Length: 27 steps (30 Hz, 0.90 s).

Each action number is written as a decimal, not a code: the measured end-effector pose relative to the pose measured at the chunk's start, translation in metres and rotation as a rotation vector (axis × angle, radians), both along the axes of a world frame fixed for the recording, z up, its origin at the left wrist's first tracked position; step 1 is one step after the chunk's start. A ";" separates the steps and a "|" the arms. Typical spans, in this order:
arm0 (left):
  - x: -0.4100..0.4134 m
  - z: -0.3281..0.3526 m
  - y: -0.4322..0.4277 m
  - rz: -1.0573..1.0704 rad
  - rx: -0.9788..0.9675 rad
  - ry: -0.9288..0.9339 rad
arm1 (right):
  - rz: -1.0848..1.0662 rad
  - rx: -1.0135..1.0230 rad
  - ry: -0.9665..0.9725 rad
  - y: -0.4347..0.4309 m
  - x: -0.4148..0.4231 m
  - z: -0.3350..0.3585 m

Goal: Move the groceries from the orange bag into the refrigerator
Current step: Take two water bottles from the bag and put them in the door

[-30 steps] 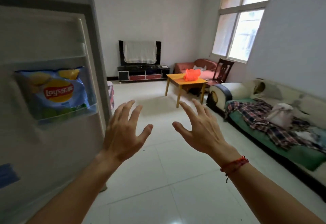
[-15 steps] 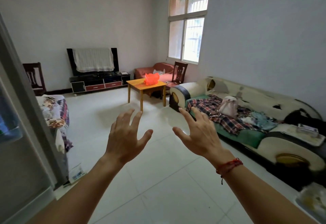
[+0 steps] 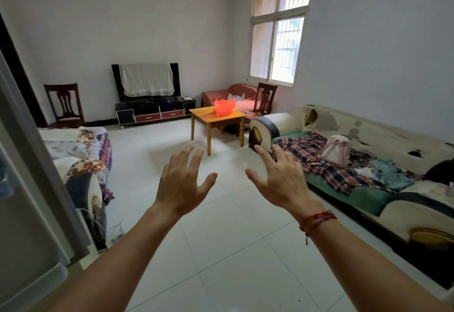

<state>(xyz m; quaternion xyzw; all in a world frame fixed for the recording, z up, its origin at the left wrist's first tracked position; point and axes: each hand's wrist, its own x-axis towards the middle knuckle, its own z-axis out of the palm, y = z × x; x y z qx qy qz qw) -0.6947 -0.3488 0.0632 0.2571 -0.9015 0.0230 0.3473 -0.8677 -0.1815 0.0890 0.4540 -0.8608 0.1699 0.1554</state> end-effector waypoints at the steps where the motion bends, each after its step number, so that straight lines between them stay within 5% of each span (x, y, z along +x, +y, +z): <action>1: -0.006 -0.002 -0.005 0.005 0.007 -0.003 | 0.002 0.003 0.005 -0.006 -0.006 -0.001; 27: -0.252 -0.027 -0.293 -0.076 0.093 -0.054 | -0.049 0.035 -0.082 -0.288 -0.239 -0.026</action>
